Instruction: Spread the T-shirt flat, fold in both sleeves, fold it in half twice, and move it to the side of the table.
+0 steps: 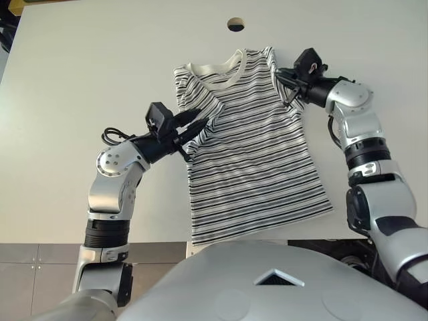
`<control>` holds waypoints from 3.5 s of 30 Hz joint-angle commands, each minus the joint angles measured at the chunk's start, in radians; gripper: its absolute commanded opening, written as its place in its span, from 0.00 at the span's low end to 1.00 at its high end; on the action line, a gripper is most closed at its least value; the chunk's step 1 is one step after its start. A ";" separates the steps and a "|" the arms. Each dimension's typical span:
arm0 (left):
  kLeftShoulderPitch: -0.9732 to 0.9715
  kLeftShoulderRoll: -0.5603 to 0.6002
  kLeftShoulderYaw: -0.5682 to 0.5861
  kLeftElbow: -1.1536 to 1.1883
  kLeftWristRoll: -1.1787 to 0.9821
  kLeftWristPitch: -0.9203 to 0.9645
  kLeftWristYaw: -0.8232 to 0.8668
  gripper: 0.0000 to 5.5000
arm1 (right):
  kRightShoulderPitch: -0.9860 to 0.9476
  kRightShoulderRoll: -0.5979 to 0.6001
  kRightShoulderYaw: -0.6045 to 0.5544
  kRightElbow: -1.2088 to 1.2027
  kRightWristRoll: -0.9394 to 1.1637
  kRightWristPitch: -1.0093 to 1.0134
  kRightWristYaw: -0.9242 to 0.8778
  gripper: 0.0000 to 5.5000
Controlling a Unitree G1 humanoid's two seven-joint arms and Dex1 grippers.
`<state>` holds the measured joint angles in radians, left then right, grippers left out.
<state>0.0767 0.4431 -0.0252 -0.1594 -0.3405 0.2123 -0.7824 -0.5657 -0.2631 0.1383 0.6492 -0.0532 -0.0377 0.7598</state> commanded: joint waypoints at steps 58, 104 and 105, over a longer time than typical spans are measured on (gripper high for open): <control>0.290 0.522 -0.232 0.197 0.594 -1.201 -0.186 0.59 | 0.739 -0.774 0.104 -0.586 -0.230 -0.660 0.382 0.40; 0.309 0.848 -0.344 -0.275 -0.575 -0.370 -0.496 0.02 | 0.826 -0.984 0.096 -0.969 0.600 -0.148 0.595 0.02; 0.309 0.833 -0.311 -0.279 -0.615 -0.344 -0.497 0.02 | 0.822 -0.973 0.066 -0.977 0.643 -0.121 0.596 0.02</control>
<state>0.3878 1.2706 -0.3956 -0.4171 -0.8810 -0.1904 -1.2571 0.2606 -1.2163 0.2639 -0.2965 0.5097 -0.2117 1.3404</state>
